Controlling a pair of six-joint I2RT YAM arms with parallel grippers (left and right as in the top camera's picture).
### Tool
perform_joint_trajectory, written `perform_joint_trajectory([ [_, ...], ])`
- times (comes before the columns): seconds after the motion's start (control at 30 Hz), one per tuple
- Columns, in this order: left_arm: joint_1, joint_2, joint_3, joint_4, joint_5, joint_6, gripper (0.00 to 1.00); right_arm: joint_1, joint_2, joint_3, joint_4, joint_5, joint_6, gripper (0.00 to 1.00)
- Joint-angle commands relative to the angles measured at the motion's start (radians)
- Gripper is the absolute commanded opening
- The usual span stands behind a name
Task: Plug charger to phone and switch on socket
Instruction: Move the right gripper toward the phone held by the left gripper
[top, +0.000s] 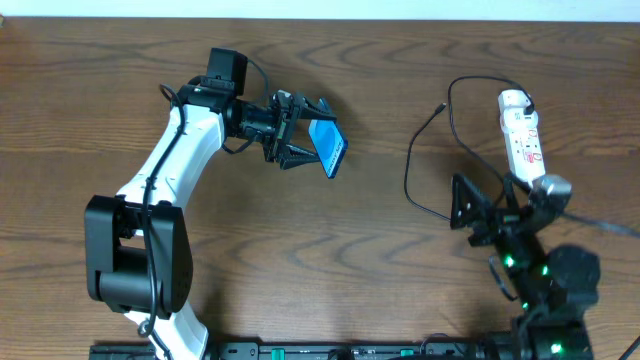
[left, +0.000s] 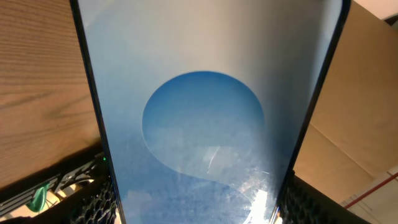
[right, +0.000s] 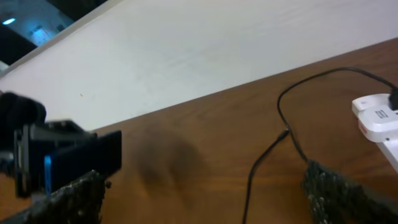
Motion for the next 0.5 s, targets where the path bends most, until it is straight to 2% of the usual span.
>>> perform_joint_trajectory([
  [0.0,0.002,-0.014,0.028,0.004,0.036,0.002,0.67,0.005,0.167,0.184,-0.080,-0.080,0.014,0.99],
  [0.17,0.002,-0.014,0.028,0.004,0.036,0.006,0.67,0.005,0.333,0.400,-0.151,-0.306,0.014,0.99],
  [0.3,0.002,-0.014,0.028,0.004,0.036,0.006,0.67,0.005,0.375,0.429,-0.088,-0.495,0.014,0.99],
  [0.37,0.002,-0.014,0.028,0.004,0.036,0.010,0.67,0.005,0.380,0.429,-0.111,-0.493,0.014,0.99],
  [0.47,0.002,-0.014,0.028,0.004,0.036,0.019,0.67,0.006,0.402,0.429,-0.035,-0.403,0.076,0.99],
])
